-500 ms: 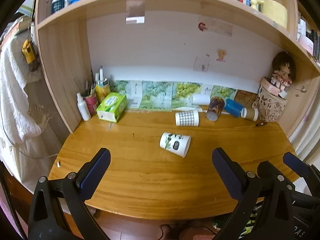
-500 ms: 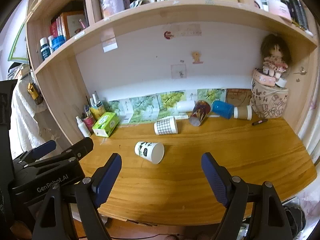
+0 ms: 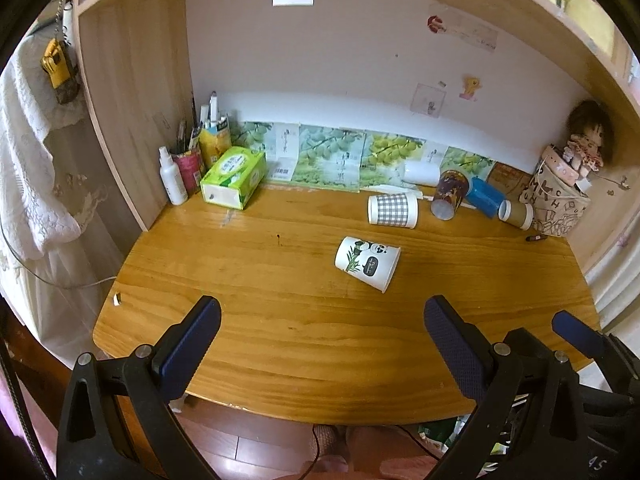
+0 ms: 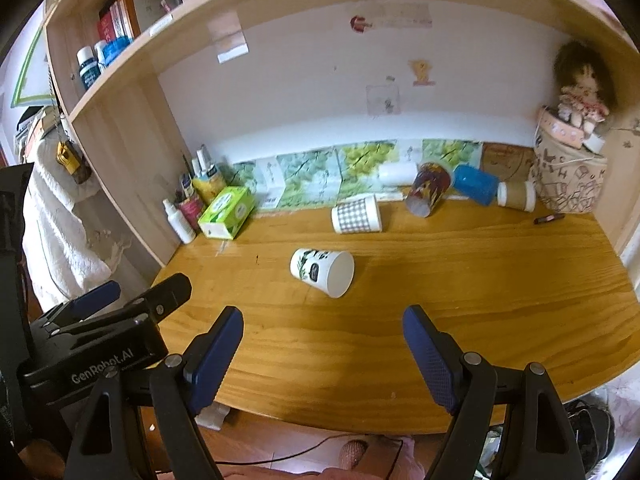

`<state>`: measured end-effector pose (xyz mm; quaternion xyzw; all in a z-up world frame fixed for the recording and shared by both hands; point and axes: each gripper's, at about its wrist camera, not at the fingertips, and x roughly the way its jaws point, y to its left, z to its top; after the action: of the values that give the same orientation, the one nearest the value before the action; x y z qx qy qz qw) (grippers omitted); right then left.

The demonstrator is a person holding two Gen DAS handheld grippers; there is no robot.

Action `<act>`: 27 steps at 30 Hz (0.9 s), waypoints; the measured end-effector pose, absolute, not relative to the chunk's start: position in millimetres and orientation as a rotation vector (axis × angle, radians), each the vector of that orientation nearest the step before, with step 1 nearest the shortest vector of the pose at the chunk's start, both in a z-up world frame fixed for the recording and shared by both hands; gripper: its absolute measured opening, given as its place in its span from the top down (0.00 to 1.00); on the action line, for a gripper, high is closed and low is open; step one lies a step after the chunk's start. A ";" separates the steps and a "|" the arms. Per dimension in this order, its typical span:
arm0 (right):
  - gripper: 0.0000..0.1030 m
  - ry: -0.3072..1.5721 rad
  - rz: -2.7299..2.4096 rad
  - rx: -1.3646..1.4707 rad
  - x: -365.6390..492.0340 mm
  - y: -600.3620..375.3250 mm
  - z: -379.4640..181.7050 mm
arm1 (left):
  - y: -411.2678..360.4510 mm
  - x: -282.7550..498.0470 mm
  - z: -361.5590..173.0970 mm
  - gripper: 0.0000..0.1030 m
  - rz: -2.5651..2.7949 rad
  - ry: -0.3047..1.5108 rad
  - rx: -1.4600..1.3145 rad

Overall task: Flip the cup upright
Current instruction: 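Move the left gripper toward the gray-checkered paper cup lying on its side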

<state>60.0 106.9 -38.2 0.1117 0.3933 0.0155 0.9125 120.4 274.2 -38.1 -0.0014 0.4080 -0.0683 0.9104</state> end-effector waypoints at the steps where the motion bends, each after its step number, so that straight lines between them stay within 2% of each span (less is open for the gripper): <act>1: 0.20 0.821 0.031 0.232 62.4 106.3 -39.4 | 272.5 123.5 -39.3 0.02 -0.138 0.852 0.006; 15: 0.20 1.038 -0.024 0.495 128.7 39.2 -92.8 | 225.6 185.5 -63.9 0.02 -0.080 0.972 0.262; 27: 0.20 1.111 -0.065 0.706 170.9 -29.1 -126.2 | 140.6 252.9 -79.8 0.02 -0.136 0.881 0.720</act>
<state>170.9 -29.1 -126.2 0.3279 0.5162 -0.0300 0.7906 252.9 140.6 -79.8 0.3406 0.4167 -0.0643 0.8404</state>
